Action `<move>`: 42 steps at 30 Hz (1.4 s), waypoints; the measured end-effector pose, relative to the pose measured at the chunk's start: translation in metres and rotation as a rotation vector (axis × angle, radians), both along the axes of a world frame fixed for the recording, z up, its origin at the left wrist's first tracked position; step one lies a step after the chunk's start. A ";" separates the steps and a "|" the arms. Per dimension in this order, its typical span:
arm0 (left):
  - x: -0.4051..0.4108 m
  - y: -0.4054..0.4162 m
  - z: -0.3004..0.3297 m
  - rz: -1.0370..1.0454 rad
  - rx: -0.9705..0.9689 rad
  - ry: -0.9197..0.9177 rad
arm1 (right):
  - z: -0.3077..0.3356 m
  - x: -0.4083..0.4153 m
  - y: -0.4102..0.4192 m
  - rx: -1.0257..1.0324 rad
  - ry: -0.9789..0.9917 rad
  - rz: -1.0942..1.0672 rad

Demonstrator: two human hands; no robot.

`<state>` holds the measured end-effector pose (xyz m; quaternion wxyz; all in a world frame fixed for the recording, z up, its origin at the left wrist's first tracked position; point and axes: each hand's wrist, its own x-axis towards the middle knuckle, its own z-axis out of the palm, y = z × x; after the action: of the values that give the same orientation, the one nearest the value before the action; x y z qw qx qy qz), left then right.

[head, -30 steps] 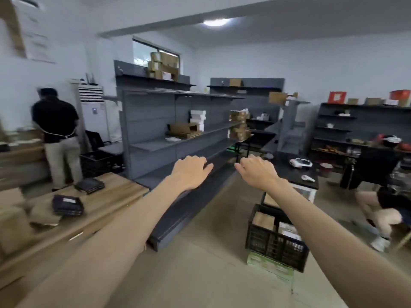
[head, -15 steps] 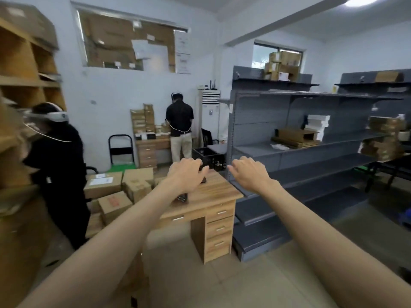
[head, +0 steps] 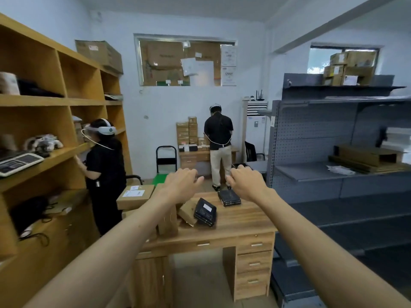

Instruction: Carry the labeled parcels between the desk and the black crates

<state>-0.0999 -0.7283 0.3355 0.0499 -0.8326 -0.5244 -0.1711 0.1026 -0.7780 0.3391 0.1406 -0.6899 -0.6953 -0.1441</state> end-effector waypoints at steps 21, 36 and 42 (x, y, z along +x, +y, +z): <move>0.009 0.231 -0.021 0.128 -0.011 -0.018 | -0.023 0.004 0.257 -0.043 -0.012 0.118; 0.047 0.414 -0.039 0.007 -0.021 -0.005 | -0.053 0.024 0.429 -0.085 -0.031 0.054; 0.059 0.466 -0.071 0.040 -0.067 -0.010 | -0.082 0.038 0.486 -0.120 -0.015 0.059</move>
<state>-0.0412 -0.2628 0.2644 0.0228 -0.8224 -0.5465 -0.1565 0.1409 -0.2925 0.2568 0.0980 -0.6753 -0.7237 -0.1029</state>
